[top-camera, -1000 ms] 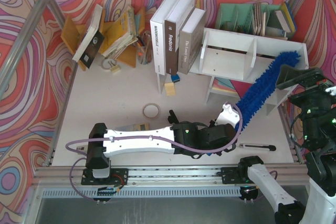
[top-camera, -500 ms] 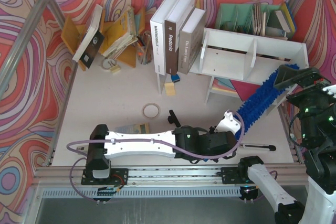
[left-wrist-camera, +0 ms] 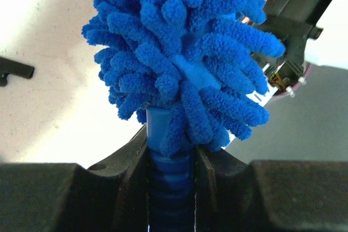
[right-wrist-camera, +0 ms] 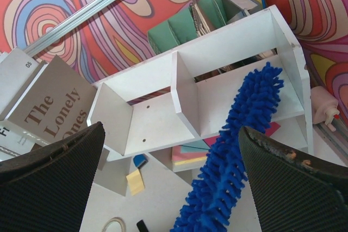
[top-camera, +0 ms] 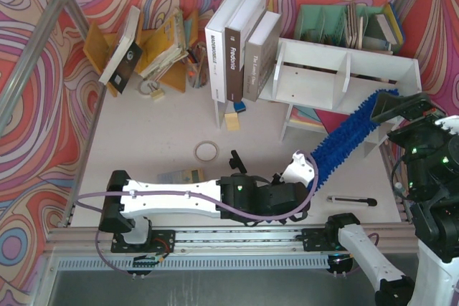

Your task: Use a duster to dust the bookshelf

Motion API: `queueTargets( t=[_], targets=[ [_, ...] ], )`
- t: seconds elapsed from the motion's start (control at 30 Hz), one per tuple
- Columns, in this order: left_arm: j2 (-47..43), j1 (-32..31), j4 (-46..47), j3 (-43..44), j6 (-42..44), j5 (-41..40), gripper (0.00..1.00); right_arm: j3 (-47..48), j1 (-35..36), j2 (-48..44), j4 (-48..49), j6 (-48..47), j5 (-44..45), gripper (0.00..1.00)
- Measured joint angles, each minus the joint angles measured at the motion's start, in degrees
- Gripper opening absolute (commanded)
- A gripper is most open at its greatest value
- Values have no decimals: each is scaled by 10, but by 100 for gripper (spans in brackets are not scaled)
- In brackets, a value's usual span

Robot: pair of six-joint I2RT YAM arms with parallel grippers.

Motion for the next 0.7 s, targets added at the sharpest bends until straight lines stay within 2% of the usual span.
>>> queueTargets(
  t=[0.47, 0.7],
  targets=[
    [140, 30, -5, 184, 13, -2, 0, -5, 0, -12, 0, 0, 4, 99],
    [147, 38, -13, 198, 1, -31, 0, -13, 0, -16, 0, 0, 8, 99]
  ],
)
